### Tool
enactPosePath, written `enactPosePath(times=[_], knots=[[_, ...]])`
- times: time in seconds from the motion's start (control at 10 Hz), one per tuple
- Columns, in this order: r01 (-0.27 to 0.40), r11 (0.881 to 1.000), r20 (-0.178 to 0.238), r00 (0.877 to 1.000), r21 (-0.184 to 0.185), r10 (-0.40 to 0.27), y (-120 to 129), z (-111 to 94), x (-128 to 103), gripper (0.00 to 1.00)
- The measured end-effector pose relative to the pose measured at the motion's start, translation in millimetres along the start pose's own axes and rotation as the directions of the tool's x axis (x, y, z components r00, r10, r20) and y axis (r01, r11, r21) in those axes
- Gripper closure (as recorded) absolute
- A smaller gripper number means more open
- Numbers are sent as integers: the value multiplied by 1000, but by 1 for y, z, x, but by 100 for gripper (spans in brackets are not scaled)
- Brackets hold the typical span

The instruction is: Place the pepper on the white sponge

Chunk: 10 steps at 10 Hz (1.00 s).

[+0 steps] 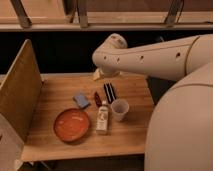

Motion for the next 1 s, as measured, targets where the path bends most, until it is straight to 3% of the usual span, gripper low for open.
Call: enactPosePath(times=[0.2,0.5,0.7,1.0], knots=[[84,996,2,996,-31,-84,19,5,-3,20],[215,967,-21,975,-136,-220,68,30,3,20],[228,962,-55,970,-153,-239,69,49,10,20],[225,962,-58,970,-153,-237,68,50,11,20]])
